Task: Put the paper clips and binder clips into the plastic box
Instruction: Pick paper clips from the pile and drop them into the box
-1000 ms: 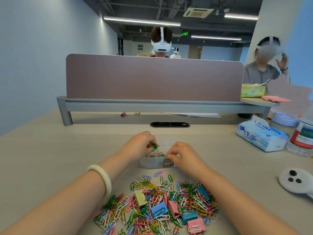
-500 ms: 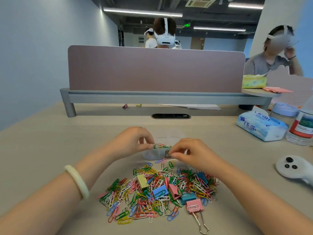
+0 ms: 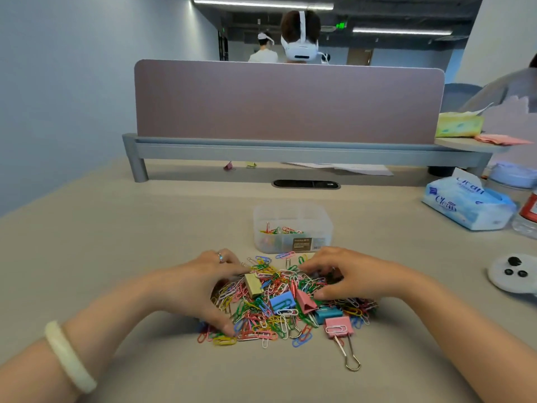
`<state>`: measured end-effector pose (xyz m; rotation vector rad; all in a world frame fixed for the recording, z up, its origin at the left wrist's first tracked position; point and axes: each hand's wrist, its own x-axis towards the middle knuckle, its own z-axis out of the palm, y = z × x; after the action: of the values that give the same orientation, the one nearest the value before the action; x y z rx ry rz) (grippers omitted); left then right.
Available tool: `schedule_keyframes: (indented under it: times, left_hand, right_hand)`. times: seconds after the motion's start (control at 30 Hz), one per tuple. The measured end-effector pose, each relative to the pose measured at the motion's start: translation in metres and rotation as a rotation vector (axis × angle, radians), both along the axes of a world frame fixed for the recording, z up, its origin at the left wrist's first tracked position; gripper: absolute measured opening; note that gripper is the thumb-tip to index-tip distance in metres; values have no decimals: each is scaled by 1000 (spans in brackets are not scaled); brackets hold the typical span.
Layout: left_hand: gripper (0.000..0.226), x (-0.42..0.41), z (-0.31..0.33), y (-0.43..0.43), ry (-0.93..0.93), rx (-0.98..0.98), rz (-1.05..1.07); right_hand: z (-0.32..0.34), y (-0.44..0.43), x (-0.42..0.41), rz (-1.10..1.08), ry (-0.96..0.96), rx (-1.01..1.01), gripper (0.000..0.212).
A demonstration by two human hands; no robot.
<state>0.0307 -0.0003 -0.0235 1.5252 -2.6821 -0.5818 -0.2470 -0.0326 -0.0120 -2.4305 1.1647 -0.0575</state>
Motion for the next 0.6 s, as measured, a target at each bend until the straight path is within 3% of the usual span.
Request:
schedule_keyframes:
  times: [0.13, 0.3, 0.6]
  left_hand:
    - [72, -17, -5, -2, 105, -94, 7]
    - [53, -39, -5, -13, 149, -135, 18]
    - [50, -44, -12, -9, 439, -108, 102]
  right_hand:
    - [12, -1, 17, 65, 148, -22, 52]
    - [16, -4, 32, 74, 182, -13, 51]
    - [7, -8, 31, 40, 21, 39, 29]
